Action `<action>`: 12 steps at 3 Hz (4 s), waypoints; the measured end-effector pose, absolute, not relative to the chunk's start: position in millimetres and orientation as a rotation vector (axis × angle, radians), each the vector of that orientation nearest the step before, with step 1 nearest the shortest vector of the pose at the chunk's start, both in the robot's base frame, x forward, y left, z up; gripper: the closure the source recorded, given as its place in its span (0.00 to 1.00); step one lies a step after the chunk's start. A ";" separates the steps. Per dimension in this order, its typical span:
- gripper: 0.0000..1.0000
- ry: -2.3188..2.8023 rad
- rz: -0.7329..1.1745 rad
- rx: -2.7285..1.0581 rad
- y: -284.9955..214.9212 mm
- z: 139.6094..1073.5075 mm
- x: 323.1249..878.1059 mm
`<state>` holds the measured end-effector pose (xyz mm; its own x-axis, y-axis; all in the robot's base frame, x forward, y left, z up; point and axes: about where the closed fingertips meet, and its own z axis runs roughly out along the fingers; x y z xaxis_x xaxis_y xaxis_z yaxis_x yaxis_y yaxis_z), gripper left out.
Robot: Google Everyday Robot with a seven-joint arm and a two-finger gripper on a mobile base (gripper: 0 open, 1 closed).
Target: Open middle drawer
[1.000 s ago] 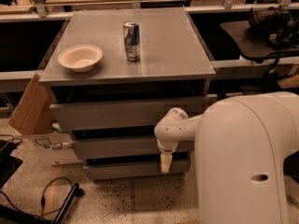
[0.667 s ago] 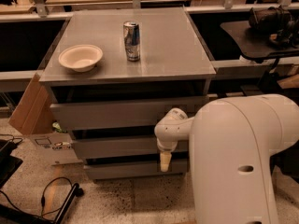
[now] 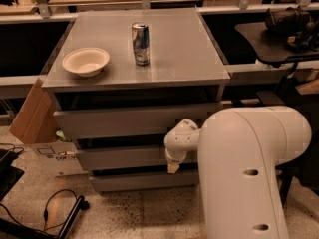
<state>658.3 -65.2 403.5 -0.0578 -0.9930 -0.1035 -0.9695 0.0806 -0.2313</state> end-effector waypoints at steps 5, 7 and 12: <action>0.74 2.122 -0.143 -1.975 -64.9 415.5 657.8; 0.20 2.122 -0.143 -1.975 -64.9 423.5 657.8; 0.76 2.310 -0.117 -2.089 -59.5 440.5 600.3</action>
Offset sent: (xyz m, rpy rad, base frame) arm -0.1368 -0.0241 0.1495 -0.0006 -0.1008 -0.1320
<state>600.3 -59.5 440.5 -0.1014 -0.9943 0.0317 -0.9925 0.0989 -0.0722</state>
